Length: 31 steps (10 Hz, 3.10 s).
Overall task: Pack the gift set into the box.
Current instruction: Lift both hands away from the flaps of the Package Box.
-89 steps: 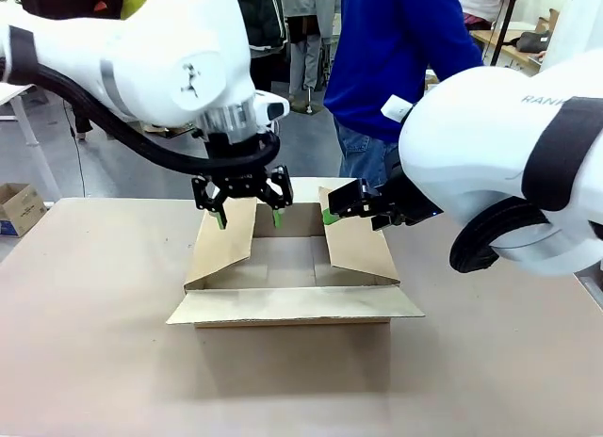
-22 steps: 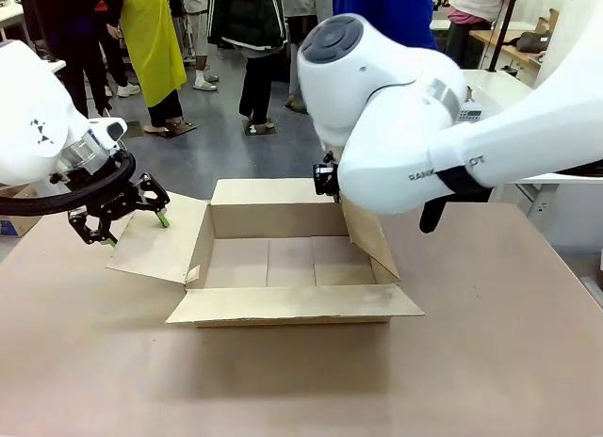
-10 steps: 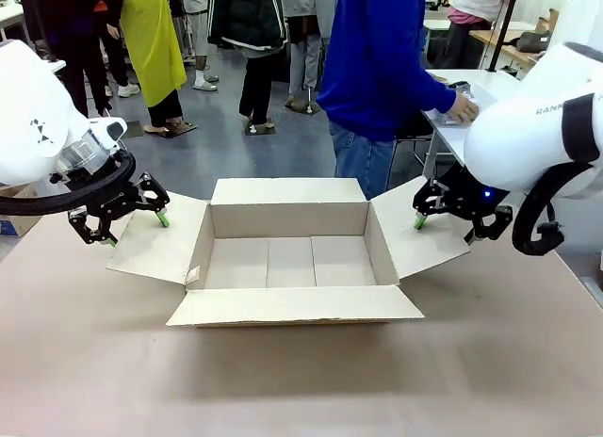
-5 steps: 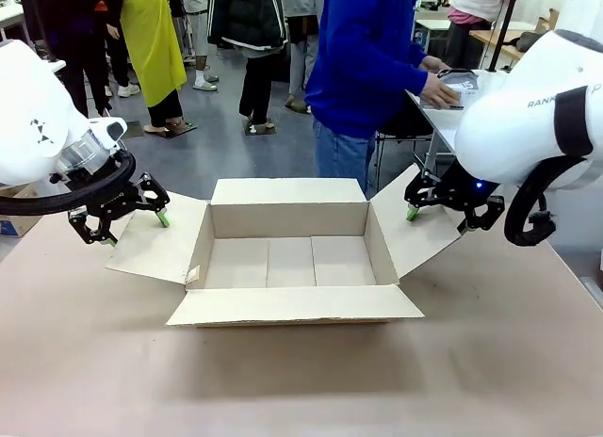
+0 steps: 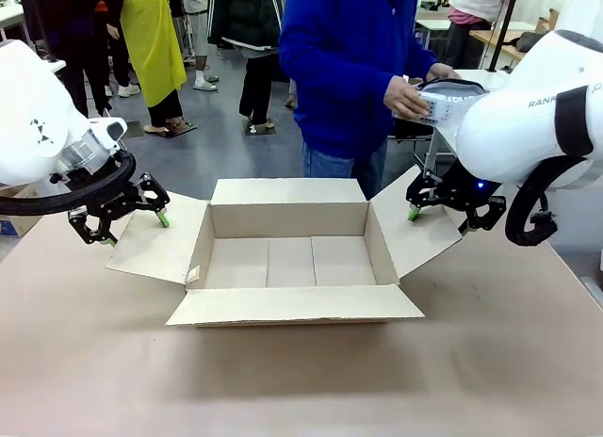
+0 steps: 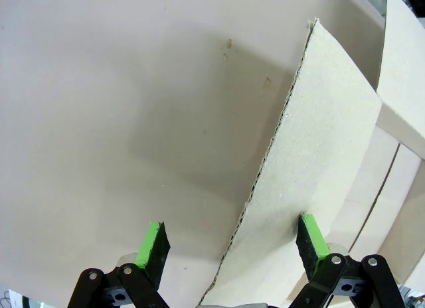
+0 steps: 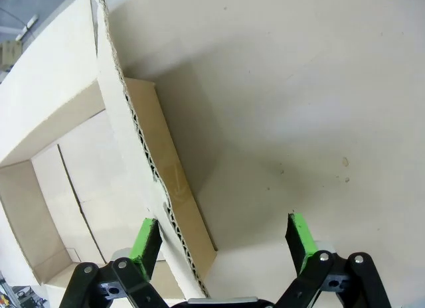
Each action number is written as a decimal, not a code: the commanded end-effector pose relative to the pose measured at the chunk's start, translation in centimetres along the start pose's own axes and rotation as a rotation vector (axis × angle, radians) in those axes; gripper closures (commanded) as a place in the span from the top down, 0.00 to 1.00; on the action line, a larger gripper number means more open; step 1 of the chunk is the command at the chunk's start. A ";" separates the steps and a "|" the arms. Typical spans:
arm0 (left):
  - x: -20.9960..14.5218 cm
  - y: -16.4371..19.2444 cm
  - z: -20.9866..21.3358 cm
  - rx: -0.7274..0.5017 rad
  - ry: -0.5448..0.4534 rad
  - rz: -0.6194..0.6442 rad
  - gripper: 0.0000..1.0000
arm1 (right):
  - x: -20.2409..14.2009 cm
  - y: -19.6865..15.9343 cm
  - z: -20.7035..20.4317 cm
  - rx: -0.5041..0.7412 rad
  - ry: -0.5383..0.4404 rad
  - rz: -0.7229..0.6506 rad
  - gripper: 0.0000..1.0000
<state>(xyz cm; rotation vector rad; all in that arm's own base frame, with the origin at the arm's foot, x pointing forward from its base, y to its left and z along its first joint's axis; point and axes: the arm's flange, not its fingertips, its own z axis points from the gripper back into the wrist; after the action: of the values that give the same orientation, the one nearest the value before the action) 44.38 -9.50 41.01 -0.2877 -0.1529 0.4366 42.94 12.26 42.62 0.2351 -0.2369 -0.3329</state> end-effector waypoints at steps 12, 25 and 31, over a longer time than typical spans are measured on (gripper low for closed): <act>0.0 -0.1 0.2 0.017 -0.006 0.011 1.00 | 0.2 0.0 0.2 -0.016 -0.005 0.008 1.00; 0.0 -0.1 0.2 0.017 -0.006 0.011 1.00 | 0.2 0.0 0.2 -0.016 -0.005 0.008 1.00; 0.0 -0.1 0.2 0.017 -0.006 0.011 1.00 | 0.2 0.0 0.2 -0.016 -0.005 0.008 1.00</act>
<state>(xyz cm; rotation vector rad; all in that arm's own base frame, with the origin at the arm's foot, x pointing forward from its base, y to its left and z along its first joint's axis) 44.38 -9.50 41.01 -0.2877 -0.1529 0.4366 42.93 12.28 42.62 0.2346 -0.2369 -0.3326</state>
